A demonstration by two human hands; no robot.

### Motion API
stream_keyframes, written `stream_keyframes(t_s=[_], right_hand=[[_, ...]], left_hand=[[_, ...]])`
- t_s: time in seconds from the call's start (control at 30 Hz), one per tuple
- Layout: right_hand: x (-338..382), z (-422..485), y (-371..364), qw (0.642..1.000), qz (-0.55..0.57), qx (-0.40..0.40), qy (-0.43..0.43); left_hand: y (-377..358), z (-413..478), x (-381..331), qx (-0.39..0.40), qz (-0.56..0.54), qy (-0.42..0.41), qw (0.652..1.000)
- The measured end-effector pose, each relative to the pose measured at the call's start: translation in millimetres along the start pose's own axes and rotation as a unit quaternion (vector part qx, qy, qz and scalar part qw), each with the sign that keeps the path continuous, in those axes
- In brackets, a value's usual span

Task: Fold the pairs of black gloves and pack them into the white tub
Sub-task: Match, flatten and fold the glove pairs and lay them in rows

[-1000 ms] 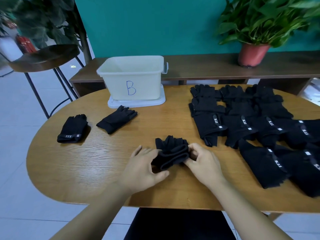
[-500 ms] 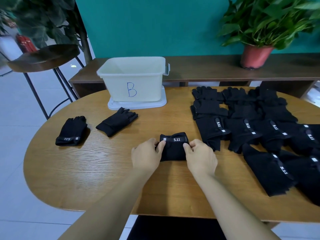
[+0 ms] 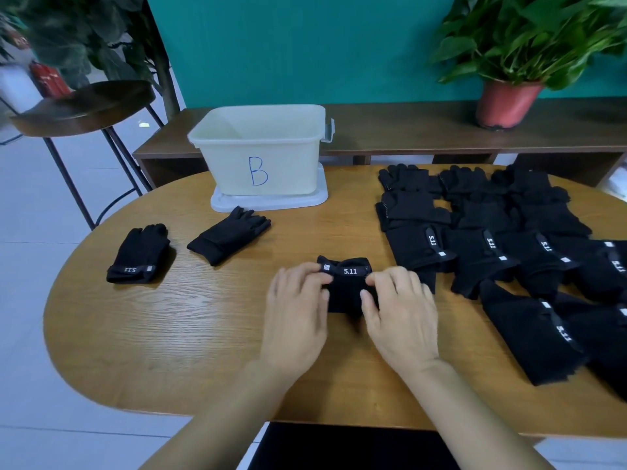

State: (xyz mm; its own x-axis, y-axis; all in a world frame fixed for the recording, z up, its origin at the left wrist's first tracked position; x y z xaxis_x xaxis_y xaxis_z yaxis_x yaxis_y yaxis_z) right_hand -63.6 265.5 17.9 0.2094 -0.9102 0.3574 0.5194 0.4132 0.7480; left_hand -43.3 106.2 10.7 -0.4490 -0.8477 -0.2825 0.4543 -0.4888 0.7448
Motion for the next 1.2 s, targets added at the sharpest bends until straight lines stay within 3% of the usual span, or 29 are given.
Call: stream_keyframes(t_s=[0.07,0.2,0.3,0.67,0.87,0.97,1.2], right_hand=[[11,7,-6,0.997,-0.022,0.034,0.063],[15,8,-39,0.955,-0.127,0.247,0.107],[0,0,-56,0.925,-0.116,0.354,0.068],[8,-30,-22,0.928,-0.157,0.336,-0.037],[-24,-62,4,0.925,-0.206,0.297,-0.12],[-45,-71,20,0.936,-0.186,0.233,-0.184],[-86,-80,49,0.957,-0.193,0.135,-0.17]], left_hand=[[-14,1,-14,0.098,-0.013,-0.047,0.994],[-39,-4,-4,0.27,-0.003,0.026,0.963],[-47,-9,6,0.3,0.023,0.022,0.953],[-40,-18,-11,0.323,0.033,0.03,0.946],[-54,-18,-52,0.351,0.019,-0.069,0.934],[-69,-13,-75,0.365,0.001,-0.116,0.924],[-100,11,-113,0.375,-0.002,-0.225,0.899]])
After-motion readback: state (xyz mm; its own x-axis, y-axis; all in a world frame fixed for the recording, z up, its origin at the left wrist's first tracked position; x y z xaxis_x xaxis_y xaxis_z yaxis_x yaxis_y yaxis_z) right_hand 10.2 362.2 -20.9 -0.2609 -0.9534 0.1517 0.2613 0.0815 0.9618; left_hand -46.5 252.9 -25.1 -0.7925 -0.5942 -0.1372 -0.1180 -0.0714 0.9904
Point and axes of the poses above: each hand's wrist, its own z-axis towards the middle knuckle, its own y-axis out of the back of the hand, x = y × z, the point moved 5 cm from there along z, towards the middle knuckle, and after that the axes turned 12 degrees about -y, right-handed, at the moved point
